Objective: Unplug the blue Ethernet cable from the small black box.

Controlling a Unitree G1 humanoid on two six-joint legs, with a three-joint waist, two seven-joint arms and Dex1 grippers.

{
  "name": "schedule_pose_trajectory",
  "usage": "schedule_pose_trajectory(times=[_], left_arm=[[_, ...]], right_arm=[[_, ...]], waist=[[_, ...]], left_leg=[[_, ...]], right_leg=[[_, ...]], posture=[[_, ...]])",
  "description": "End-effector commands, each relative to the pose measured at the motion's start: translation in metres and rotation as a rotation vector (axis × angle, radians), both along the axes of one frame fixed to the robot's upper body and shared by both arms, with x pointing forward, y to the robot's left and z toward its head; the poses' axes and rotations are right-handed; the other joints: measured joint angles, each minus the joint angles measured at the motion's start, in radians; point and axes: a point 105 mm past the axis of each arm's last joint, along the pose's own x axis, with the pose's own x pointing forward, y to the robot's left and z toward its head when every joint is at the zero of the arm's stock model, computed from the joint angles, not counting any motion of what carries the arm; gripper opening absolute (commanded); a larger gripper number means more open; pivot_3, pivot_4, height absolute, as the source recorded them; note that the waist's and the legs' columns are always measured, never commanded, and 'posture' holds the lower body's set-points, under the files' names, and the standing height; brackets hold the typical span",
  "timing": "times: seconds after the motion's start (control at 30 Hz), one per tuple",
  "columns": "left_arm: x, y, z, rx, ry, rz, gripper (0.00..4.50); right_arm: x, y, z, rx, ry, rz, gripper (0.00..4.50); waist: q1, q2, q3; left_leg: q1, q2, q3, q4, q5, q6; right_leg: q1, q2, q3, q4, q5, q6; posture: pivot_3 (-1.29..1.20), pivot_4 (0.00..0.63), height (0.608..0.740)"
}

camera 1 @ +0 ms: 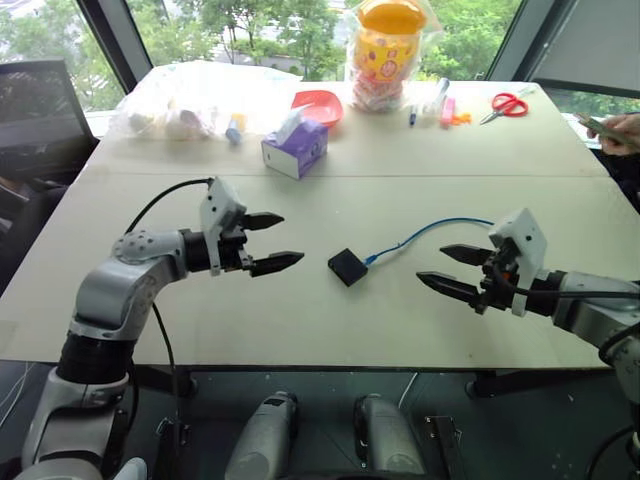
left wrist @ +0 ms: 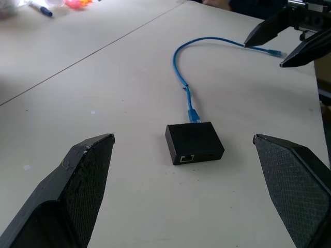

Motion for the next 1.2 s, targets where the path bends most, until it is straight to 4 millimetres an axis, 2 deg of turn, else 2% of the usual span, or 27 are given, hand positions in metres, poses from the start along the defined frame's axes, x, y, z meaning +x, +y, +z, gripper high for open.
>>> schedule_pose_trajectory(times=[0.03, 0.23, 0.5, 0.77, 0.97, 1.1, 1.2], left_arm=[[-0.006, 0.000, 0.011, -0.007, -0.038, -0.021, 4.49], [-0.009, -0.003, 0.013, -0.013, 0.002, -0.069, 4.49], [-0.003, -0.006, 0.010, -0.008, -0.007, -0.081, 4.49], [0.003, -0.006, 0.009, 0.011, -0.031, -0.096, 4.49], [0.000, -0.009, 0.007, 0.020, -0.033, -0.105, 4.49], [0.000, -0.009, 0.007, 0.025, -0.040, -0.106, 4.49], [-0.003, -0.009, 0.004, 0.032, -0.041, -0.103, 4.49]], right_arm=[[-0.002, 0.006, 0.008, -0.013, -0.034, 0.033, 3.86], [-0.002, 0.005, 0.013, -0.030, -0.051, 0.033, 3.86], [-0.003, 0.002, 0.019, -0.074, -0.072, 0.046, 3.86], [0.008, 0.002, 0.025, -0.177, -0.132, 0.099, 3.86], [0.030, 0.012, 0.021, -0.349, -0.171, 0.251, 3.86], [0.061, 0.015, 0.011, -0.518, -0.185, 0.337, 3.86], [0.087, 0.028, 0.005, -0.579, -0.184, 0.394, 3.86]], waist=[[0.000, 0.000, 0.000], [0.001, 0.000, 0.000], [0.001, 0.000, 0.000], [0.000, 0.000, 0.000], [-0.003, 0.000, 0.000], [-0.007, 0.000, 0.000], [-0.020, 0.000, 0.001]], left_leg=[[0.000, 0.000, 0.000, 0.000, 0.000, 0.000], [0.000, 0.000, 0.000, 0.000, 0.000, 0.000], [0.000, 0.000, 0.000, 0.000, 0.000, 0.000], [0.000, 0.000, 0.000, -0.001, 0.000, 0.000], [0.000, 0.000, 0.001, -0.001, 0.000, 0.000], [0.000, 0.000, 0.001, -0.001, 0.000, 0.000], [0.000, 0.000, 0.002, -0.001, 0.000, 0.000]], right_leg=[[0.000, 0.000, 0.000, 0.000, 0.000, 0.000], [0.000, 0.000, 0.000, 0.000, 0.000, 0.000], [0.000, 0.000, 0.000, 0.000, 0.000, 0.000], [0.000, 0.000, 0.000, -0.001, 0.000, -0.001], [-0.001, 0.000, 0.000, -0.001, 0.000, -0.001], [-0.001, 0.000, 0.000, -0.001, 0.000, -0.001], [-0.001, 0.000, 0.000, -0.001, 0.001, -0.001]], posture=[[0.00, 0.150, 0.740], [0.00, 0.150, 0.740], [0.00, 0.150, 0.740], [0.00, 0.150, 0.740], [0.00, 0.150, 0.740], [0.00, 0.150, 0.740], [0.00, 0.150, 0.740]])
